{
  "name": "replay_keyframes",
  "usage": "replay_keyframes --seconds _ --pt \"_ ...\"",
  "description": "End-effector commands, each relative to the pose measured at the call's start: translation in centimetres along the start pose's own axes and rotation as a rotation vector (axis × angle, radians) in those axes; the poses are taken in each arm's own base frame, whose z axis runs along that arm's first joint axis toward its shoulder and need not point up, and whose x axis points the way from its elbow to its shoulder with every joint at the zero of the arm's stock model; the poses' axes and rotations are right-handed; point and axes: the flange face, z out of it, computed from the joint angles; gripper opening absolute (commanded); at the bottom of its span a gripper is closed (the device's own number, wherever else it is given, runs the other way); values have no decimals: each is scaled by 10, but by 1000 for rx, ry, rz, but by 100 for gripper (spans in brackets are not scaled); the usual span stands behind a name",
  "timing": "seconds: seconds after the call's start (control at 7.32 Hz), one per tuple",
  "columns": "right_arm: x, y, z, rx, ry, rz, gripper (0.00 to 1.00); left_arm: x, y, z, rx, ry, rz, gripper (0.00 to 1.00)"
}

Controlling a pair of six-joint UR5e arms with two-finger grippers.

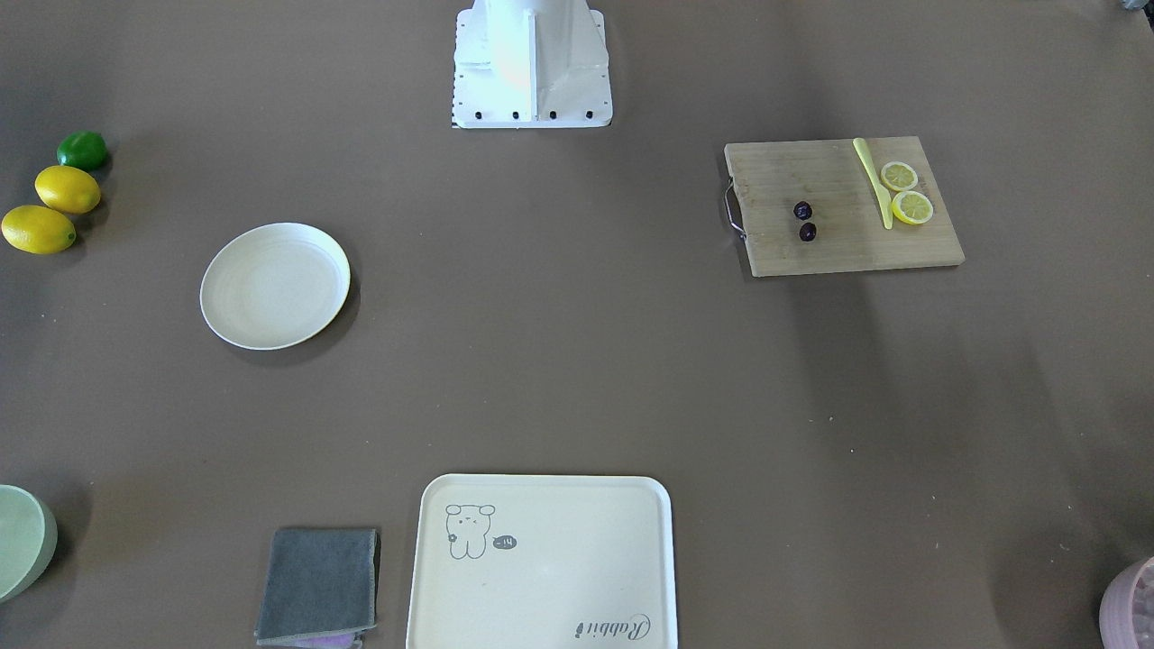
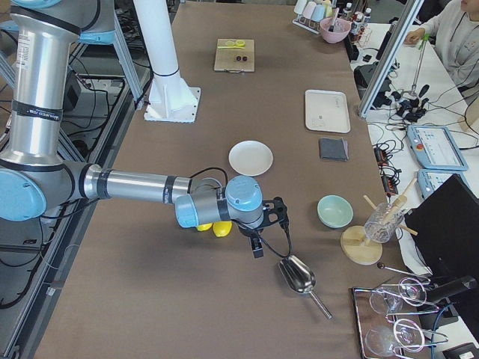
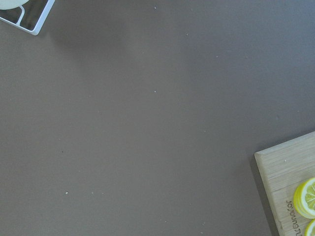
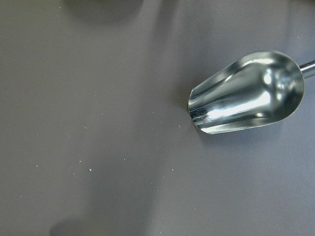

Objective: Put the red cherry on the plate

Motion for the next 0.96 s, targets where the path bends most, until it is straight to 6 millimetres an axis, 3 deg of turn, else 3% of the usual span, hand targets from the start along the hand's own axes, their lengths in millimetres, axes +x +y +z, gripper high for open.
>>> replay_keyframes --seconds 0.0,0.82 --pt "0 0 0 0 0 -1 100 1 -3 -2 4 0 3 98" --pt "2 2 3 -6 -1 4 100 7 -3 -8 33 -8 40 98"
